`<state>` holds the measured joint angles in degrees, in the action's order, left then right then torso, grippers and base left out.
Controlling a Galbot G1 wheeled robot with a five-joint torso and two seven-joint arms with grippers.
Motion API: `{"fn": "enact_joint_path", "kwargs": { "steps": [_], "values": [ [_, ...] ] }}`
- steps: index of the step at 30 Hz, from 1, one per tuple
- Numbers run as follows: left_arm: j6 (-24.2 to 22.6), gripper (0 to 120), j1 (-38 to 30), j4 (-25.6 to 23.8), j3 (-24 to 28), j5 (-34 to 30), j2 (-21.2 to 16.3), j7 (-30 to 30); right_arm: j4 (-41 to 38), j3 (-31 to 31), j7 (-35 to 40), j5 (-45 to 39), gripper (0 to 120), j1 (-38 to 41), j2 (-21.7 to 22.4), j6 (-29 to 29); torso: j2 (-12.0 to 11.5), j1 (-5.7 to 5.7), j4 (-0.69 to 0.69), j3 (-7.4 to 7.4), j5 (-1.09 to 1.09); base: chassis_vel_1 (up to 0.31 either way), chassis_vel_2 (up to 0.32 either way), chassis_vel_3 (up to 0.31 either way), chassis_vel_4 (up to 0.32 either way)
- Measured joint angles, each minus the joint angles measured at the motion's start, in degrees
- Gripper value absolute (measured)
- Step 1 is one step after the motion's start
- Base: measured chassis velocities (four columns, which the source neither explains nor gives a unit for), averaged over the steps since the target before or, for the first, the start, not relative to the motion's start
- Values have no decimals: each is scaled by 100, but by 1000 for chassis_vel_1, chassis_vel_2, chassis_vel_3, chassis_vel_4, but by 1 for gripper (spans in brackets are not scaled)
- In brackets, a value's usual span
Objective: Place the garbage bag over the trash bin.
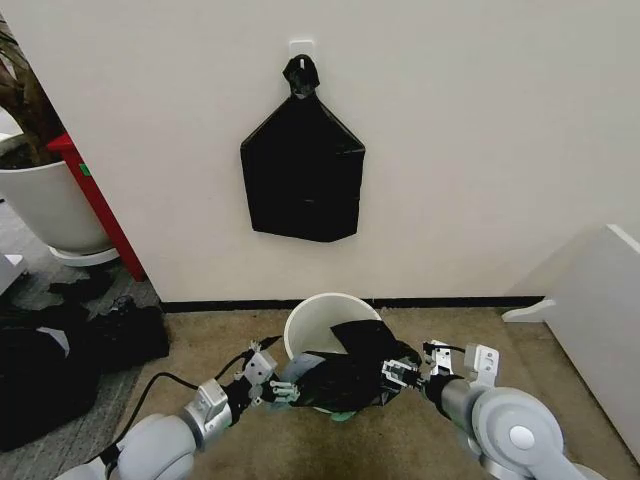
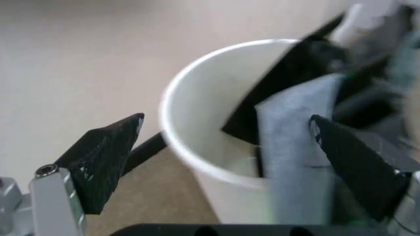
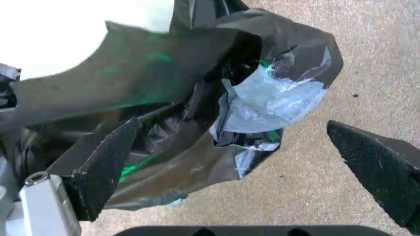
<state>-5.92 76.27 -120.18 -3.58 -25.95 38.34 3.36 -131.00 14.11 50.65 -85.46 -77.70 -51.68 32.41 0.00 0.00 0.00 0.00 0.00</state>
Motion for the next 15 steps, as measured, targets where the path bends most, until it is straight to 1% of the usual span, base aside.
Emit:
{"fn": "enact_joint_path", "kwargs": {
  "steps": [4,6,7,10,15],
  "values": [
    [-57,100,-162,288,-24,-185,220,156,0,-25,0,1,100,-2,-2,2,0,0,0,0,0,0,0,0,0],
    [-57,100,-162,288,-24,-185,220,156,0,-25,0,1,100,-2,-2,2,0,0,0,0,0,0,0,0,0],
    [-70,100,-238,478,3,-209,360,172,-2,-30,0,1,100,-2,8,2,0,0,0,0,0,0,0,0,0],
    [-67,100,-253,738,61,-184,523,173,23,8,7,5,100,-3,41,-9,0,0,0,0,0,0,0,0,0],
    [-26,100,-248,891,69,-117,603,191,35,73,25,14,100,-10,61,-52,0,0,0,0,0,0,0,0,0]
  ]
}}
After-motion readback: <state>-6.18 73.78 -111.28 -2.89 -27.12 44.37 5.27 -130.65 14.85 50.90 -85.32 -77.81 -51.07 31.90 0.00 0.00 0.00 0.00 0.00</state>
